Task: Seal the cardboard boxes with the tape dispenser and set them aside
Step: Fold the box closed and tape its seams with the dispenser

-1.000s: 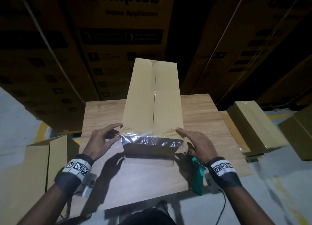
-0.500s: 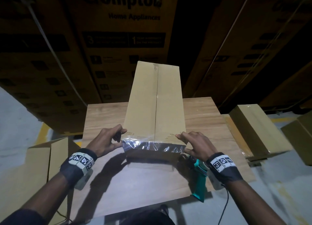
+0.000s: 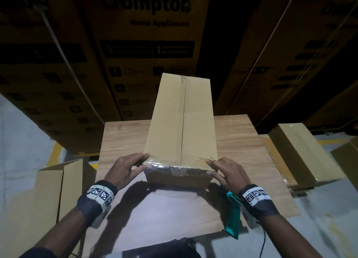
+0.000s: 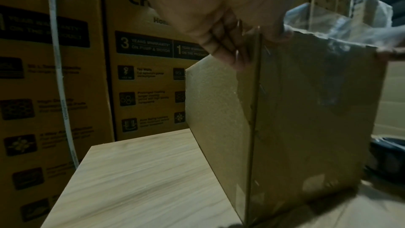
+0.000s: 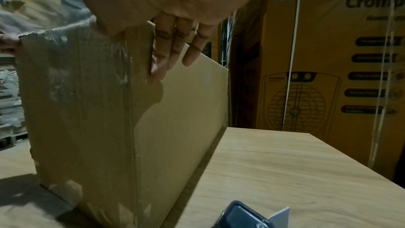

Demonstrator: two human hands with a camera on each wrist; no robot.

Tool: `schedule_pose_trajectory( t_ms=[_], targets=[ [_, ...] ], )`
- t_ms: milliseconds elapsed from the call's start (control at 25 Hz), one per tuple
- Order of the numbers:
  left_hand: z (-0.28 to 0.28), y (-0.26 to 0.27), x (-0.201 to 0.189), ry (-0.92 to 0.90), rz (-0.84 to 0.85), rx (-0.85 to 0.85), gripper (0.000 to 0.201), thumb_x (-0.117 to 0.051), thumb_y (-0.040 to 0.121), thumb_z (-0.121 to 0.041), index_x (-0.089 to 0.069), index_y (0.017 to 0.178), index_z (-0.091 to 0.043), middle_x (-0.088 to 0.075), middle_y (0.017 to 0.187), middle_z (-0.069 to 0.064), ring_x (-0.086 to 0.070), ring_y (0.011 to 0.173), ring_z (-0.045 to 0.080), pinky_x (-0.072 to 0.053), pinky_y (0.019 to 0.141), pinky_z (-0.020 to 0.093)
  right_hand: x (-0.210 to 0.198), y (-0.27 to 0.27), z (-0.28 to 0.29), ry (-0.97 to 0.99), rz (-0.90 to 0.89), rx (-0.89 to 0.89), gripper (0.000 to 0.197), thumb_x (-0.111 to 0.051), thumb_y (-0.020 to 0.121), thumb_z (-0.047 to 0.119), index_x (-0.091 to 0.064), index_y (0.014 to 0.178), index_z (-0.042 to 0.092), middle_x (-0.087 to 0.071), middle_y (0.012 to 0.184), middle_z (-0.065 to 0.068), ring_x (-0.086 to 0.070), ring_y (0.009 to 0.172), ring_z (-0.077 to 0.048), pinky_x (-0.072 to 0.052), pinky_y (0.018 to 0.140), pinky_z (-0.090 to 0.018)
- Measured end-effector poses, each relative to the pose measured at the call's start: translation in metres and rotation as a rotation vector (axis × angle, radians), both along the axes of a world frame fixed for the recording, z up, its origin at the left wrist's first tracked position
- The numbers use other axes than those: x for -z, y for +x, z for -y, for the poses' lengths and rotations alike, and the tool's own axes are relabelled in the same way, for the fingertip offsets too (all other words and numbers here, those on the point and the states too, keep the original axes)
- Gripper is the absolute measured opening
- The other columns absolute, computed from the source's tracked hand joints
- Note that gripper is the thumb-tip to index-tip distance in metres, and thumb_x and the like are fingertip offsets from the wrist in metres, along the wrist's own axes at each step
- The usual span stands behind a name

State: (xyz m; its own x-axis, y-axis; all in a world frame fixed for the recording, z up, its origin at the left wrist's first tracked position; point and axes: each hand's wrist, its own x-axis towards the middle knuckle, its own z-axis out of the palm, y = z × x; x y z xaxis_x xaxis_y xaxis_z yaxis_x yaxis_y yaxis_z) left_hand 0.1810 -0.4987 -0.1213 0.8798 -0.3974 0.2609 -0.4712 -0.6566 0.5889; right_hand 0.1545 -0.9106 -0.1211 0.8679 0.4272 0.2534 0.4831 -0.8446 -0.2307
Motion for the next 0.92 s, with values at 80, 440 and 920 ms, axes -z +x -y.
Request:
schedule_pose_trajectory(
  t_ms=[80, 440, 920],
  targets=[
    [0.005, -0.005, 0.006, 0.147, 0.212, 0.025, 0.050, -0.039, 0.106, -0.054, -0.068, 0.119, -0.016, -0.064, 0.090, 0.003, -0.060, 0.072, 0.020, -0.052, 0.057, 0.033, -0.003, 0.000, 0.000, -0.037, -0.006, 0.004, 0.048, -0.032, 0.104, 0.064, -0.053, 0.135, 0.032, -0.066, 0.084, 0.006, -0.061, 0.075, -0.014, -0.055, 0.059, -0.032],
    [0.047, -0.021, -0.048, 0.157, 0.106, 0.095, 0.038, -0.054, 0.095, -0.052, -0.070, 0.125, -0.035, -0.063, 0.118, -0.010, -0.053, 0.110, 0.009, -0.039, 0.094, 0.036, -0.048, -0.036, -0.038, 0.148, 0.046, 0.044, 0.045, -0.070, 0.091, 0.045, -0.064, 0.132, 0.026, -0.064, 0.110, 0.008, -0.055, 0.099, -0.010, -0.045, 0.083, -0.032],
    [0.112, 0.014, -0.065, 0.317, -0.208, 0.124, 0.008, -0.079, 0.089, -0.021, -0.076, 0.091, -0.015, -0.067, 0.091, -0.001, -0.062, 0.084, 0.014, -0.054, 0.074, 0.028, -0.053, 0.013, -0.112, 0.041, -0.271, 0.118, 0.019, -0.070, 0.093, 0.045, -0.077, 0.105, 0.032, -0.069, 0.099, 0.010, -0.058, 0.089, -0.010, -0.045, 0.076, -0.026]
  ],
)
